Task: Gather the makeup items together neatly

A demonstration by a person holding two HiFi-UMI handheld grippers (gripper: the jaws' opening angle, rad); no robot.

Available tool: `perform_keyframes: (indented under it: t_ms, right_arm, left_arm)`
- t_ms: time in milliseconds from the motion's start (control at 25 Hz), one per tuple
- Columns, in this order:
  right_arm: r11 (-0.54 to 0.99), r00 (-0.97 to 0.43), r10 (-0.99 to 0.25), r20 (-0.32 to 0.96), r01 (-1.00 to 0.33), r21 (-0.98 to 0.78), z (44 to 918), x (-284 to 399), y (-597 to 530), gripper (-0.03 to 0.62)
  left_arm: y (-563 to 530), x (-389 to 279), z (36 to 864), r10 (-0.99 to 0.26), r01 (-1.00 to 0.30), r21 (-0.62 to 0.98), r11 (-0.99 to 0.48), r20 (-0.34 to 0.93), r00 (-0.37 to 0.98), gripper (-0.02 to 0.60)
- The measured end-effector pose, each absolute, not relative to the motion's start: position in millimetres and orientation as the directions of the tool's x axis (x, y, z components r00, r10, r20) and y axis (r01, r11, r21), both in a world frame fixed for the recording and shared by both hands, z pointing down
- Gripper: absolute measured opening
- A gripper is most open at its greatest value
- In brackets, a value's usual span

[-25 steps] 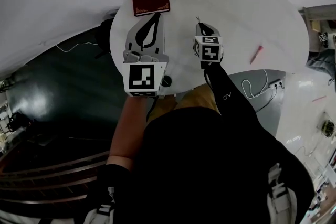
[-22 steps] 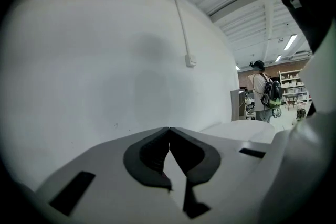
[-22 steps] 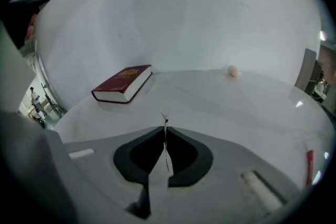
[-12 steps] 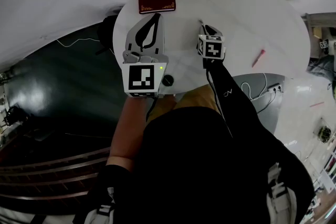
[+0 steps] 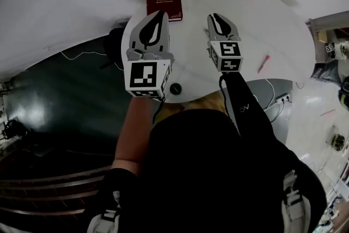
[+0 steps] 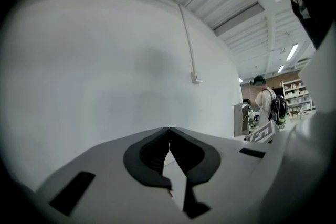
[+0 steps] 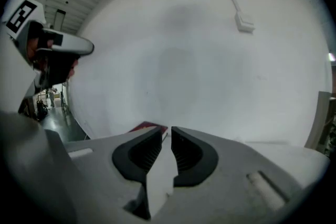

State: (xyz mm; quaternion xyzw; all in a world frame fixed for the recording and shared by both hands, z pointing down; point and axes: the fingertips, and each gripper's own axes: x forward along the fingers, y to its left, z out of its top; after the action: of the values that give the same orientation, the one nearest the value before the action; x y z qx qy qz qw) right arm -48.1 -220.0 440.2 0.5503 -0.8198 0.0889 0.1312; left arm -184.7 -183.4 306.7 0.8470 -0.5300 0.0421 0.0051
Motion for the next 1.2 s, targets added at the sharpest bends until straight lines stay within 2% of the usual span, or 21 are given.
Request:
perform_keyframes:
  t_ms: [160, 320, 480, 760, 880, 1200]
  right_arm:
    - [0.43, -0.423, -0.897, 0.129, -0.902, 0.031, 364.4, -63.6, -209.9, 0.04]
    - [0.484, -0.49, -0.861, -0.139, -0.872, 0.079, 274.2, -85.5, -185.2, 0.04]
    - [0.493, -0.502, -0.861, -0.079, -0.863, 0.114, 277.3, -86.3, -181.1, 0.04]
    - [0.553, -0.558, -0.828, -0.051, -0.829, 0.088, 287.6, -101.5, -174.2, 0.04]
    - [0.618, -0.62, -0.776, -0.112, -0.784, 0.062, 276.4, -123.0, -170.5, 0.04]
    - [0.768, -0.766, -0.632, -0.115, -0.639, 0.042, 285.6, -150.6, -157.1, 0.04]
  left_arm:
    - [-185.2, -190.1, 284.2, -0.898, -0.897, -0.048, -0.439, 0.028, 0.439, 0.011]
    - [-183.8, -197.1, 275.8, -0.902, -0.898, -0.088, -0.43, 0.012, 0.431, 0.009]
    - [-181.6, -198.9, 275.1, -0.904, -0.901, -0.082, -0.426, 0.008, 0.427, 0.009]
    - [-170.6, -215.7, 276.1, -0.928, -0.924, -0.094, -0.372, 0.017, 0.372, 0.009]
    - [-161.3, -225.5, 277.1, -0.944, -0.937, -0.117, -0.33, 0.024, 0.33, 0.009]
    - [-128.4, -249.3, 283.5, -0.988, -0.976, -0.159, -0.15, 0.062, 0.142, 0.011]
